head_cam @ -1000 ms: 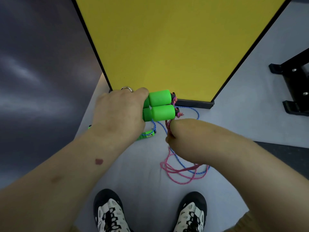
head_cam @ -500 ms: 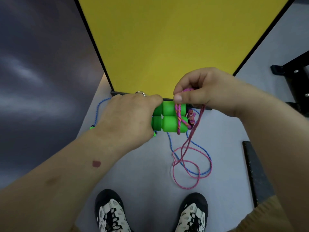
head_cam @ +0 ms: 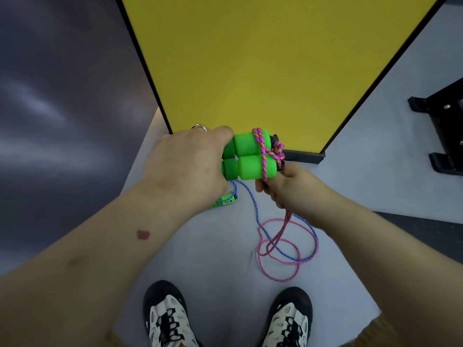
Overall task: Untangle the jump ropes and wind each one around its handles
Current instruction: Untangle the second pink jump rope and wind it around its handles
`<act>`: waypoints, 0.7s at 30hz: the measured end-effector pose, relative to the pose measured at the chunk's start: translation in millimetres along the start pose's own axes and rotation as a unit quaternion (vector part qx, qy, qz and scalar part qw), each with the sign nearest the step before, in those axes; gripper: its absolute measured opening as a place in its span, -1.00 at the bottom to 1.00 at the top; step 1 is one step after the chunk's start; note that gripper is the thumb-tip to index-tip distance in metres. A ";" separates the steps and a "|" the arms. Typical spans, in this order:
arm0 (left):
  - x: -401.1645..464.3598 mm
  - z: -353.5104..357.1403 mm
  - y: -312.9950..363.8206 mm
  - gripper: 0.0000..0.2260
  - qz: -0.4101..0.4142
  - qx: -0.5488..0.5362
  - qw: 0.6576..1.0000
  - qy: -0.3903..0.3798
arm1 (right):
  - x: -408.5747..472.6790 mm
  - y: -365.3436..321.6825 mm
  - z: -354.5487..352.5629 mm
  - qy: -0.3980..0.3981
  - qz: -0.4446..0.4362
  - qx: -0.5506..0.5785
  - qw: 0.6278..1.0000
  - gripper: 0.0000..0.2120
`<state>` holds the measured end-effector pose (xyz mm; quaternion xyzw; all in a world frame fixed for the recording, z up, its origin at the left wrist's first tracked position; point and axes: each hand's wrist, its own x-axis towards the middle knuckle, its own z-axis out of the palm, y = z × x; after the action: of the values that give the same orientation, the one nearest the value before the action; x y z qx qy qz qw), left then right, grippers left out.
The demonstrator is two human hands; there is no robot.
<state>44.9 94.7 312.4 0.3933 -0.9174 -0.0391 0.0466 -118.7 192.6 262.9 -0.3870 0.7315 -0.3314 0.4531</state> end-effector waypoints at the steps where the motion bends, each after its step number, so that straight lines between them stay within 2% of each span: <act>1: 0.3 1.5 -0.7 -0.66 0.000 0.005 1.000 0.000 | -4.6 -2.8 2.0 0.003 0.001 -0.026 1.000 -0.63; 5: 2.9 6.6 -4.8 -0.67 -0.014 0.013 1.000 0.010 | -20.8 -13.9 8.6 0.023 -0.025 -0.163 0.986 -0.68; 12: 3.2 14.3 -8.3 -0.67 -0.023 0.027 0.999 0.017 | -39.7 -30.4 17.3 0.000 -0.062 -0.366 0.928 -0.70; 18: 2.5 15.0 -6.1 -0.69 -0.011 0.045 0.999 0.008 | -46.4 -60.3 -0.1 0.016 -0.089 -0.434 0.897 -0.81; 21: 1.7 17.9 -6.7 -0.71 -0.006 0.056 0.998 0.018 | -45.1 -77.3 -13.9 0.021 -0.099 -0.410 0.906 -0.85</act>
<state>46.5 89.5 294.0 0.4016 -0.9147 0.0190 0.0413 -97.8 196.5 350.9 -0.6017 0.7705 -0.0530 0.2034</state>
